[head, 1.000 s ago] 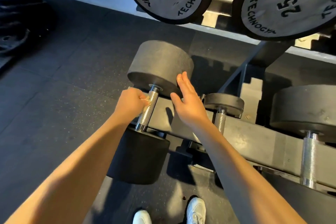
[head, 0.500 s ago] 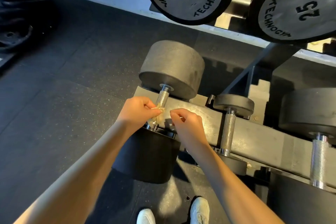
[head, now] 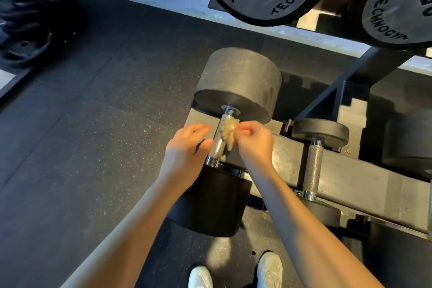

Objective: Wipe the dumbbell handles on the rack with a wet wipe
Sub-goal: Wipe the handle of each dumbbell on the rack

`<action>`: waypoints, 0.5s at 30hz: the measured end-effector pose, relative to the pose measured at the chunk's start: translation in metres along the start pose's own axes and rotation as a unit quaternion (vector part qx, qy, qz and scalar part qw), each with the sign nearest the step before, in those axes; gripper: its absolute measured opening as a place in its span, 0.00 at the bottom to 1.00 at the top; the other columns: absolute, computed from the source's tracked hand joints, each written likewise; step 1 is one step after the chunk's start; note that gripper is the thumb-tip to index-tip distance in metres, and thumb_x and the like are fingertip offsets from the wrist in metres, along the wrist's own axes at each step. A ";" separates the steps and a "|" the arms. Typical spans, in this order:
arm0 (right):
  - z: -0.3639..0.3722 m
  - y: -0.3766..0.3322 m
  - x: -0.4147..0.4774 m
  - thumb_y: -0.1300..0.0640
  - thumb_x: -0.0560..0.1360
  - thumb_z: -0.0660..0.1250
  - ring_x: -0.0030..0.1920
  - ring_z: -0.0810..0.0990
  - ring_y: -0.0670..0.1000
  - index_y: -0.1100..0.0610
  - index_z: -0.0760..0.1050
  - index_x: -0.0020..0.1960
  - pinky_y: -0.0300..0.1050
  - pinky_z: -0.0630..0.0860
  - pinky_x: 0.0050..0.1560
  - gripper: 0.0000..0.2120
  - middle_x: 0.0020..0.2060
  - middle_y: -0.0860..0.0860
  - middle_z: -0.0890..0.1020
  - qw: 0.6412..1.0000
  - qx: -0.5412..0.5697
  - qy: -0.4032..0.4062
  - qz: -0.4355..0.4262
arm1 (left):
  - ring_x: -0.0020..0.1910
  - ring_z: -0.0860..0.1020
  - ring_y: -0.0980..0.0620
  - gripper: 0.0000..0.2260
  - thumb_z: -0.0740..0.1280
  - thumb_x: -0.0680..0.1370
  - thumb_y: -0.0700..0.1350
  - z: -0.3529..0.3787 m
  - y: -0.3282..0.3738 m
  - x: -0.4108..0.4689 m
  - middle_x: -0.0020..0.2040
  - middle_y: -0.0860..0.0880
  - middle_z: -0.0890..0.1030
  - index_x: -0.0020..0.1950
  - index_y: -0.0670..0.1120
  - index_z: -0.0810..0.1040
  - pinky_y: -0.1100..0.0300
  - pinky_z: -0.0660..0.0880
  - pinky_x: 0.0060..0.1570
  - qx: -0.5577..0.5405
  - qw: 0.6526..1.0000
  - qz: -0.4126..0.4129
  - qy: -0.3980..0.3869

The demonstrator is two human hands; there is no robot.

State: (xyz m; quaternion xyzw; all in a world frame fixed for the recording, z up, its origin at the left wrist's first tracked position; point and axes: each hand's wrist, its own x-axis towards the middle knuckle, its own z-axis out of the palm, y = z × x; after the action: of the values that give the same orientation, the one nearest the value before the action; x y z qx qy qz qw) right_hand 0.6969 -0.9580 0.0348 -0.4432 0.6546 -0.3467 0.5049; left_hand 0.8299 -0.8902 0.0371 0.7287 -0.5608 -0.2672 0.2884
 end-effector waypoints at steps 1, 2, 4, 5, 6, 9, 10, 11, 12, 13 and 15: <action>0.004 0.000 0.005 0.64 0.76 0.64 0.39 0.77 0.43 0.54 0.77 0.46 0.27 0.73 0.33 0.07 0.39 0.47 0.79 0.998 -0.039 0.041 -0.039 | 0.68 0.66 0.53 0.18 0.58 0.81 0.51 -0.001 0.002 -0.003 0.68 0.50 0.72 0.69 0.48 0.72 0.61 0.61 0.66 0.013 1.000 -0.026 0.007; 0.008 0.000 0.008 0.62 0.77 0.63 0.41 0.76 0.43 0.54 0.77 0.48 0.27 0.72 0.35 0.06 0.39 0.46 0.78 0.993 -0.076 0.061 -0.068 | 0.70 0.64 0.54 0.18 0.57 0.82 0.50 -0.002 0.005 -0.006 0.70 0.51 0.70 0.71 0.49 0.69 0.64 0.58 0.64 0.021 0.999 -0.048 0.009; 0.019 0.005 0.013 0.58 0.78 0.62 0.41 0.77 0.45 0.57 0.79 0.47 0.33 0.71 0.37 0.07 0.41 0.49 0.79 0.983 -0.147 0.042 -0.100 | 0.71 0.63 0.54 0.19 0.55 0.82 0.51 -0.003 0.007 -0.007 0.72 0.50 0.68 0.73 0.50 0.66 0.64 0.57 0.61 0.023 0.997 -0.074 0.002; 0.023 0.008 0.014 0.56 0.78 0.62 0.40 0.76 0.46 0.58 0.79 0.45 0.36 0.70 0.36 0.09 0.41 0.51 0.79 0.980 -0.168 0.018 -0.103 | 0.71 0.63 0.53 0.20 0.54 0.82 0.52 -0.004 0.008 -0.007 0.72 0.49 0.68 0.74 0.49 0.66 0.64 0.58 0.62 0.023 0.997 -0.077 -0.005; 0.025 0.012 0.012 0.54 0.77 0.63 0.38 0.76 0.47 0.57 0.79 0.41 0.38 0.68 0.35 0.11 0.40 0.53 0.78 0.979 -0.174 -0.005 -0.102 | 0.71 0.63 0.53 0.21 0.53 0.82 0.53 -0.004 0.008 -0.008 0.72 0.48 0.68 0.74 0.49 0.65 0.62 0.59 0.63 0.025 0.997 -0.078 -0.009; 0.021 0.020 0.004 0.53 0.75 0.67 0.35 0.76 0.48 0.57 0.77 0.36 0.39 0.71 0.34 0.12 0.36 0.54 0.78 0.981 -0.169 -0.050 -0.083 | 0.69 0.67 0.52 0.22 0.52 0.82 0.56 -0.003 0.005 -0.008 0.70 0.48 0.71 0.72 0.49 0.68 0.55 0.64 0.68 0.030 0.996 -0.081 -0.013; 0.018 0.021 0.001 0.54 0.74 0.68 0.36 0.77 0.50 0.58 0.78 0.37 0.43 0.74 0.36 0.10 0.35 0.54 0.79 0.982 -0.166 -0.058 -0.066 | 0.67 0.69 0.52 0.22 0.51 0.82 0.56 -0.003 0.006 -0.008 0.67 0.48 0.73 0.70 0.48 0.71 0.54 0.65 0.67 0.031 0.996 -0.087 -0.011; 0.016 0.020 0.000 0.54 0.74 0.69 0.37 0.78 0.51 0.59 0.78 0.38 0.46 0.76 0.38 0.09 0.35 0.54 0.80 0.984 -0.157 -0.062 -0.049 | 0.64 0.71 0.51 0.22 0.51 0.82 0.56 -0.003 0.006 -0.009 0.64 0.47 0.76 0.67 0.47 0.74 0.53 0.67 0.65 0.031 0.995 -0.095 -0.011; 0.016 0.018 0.000 0.55 0.73 0.70 0.37 0.78 0.52 0.60 0.78 0.39 0.47 0.76 0.38 0.09 0.35 0.55 0.80 0.987 -0.144 -0.059 -0.040 | 0.61 0.73 0.50 0.23 0.50 0.81 0.57 -0.003 0.006 -0.009 0.60 0.46 0.78 0.63 0.45 0.76 0.52 0.68 0.63 0.032 0.995 -0.098 -0.011; 0.017 0.014 0.002 0.55 0.73 0.71 0.36 0.78 0.51 0.61 0.78 0.39 0.46 0.75 0.37 0.09 0.35 0.55 0.80 0.989 -0.134 -0.046 -0.041 | 0.59 0.74 0.49 0.24 0.50 0.81 0.58 -0.003 0.005 -0.009 0.56 0.46 0.79 0.60 0.45 0.77 0.50 0.69 0.62 0.033 0.995 -0.098 -0.011; 0.023 0.006 0.011 0.56 0.73 0.71 0.35 0.76 0.47 0.60 0.79 0.40 0.40 0.72 0.35 0.07 0.34 0.52 0.80 0.991 -0.120 0.002 -0.053 | 0.57 0.74 0.49 0.24 0.49 0.80 0.59 -0.003 0.006 -0.010 0.53 0.46 0.79 0.56 0.45 0.77 0.48 0.69 0.61 0.037 0.995 -0.095 -0.006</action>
State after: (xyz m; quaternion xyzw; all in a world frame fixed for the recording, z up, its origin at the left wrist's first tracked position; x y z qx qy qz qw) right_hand 0.7163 -0.9666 0.0200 -0.5340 0.6682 -0.2921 0.4279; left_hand 0.8260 -0.8818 0.0446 0.7872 -0.5004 -0.2765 0.2311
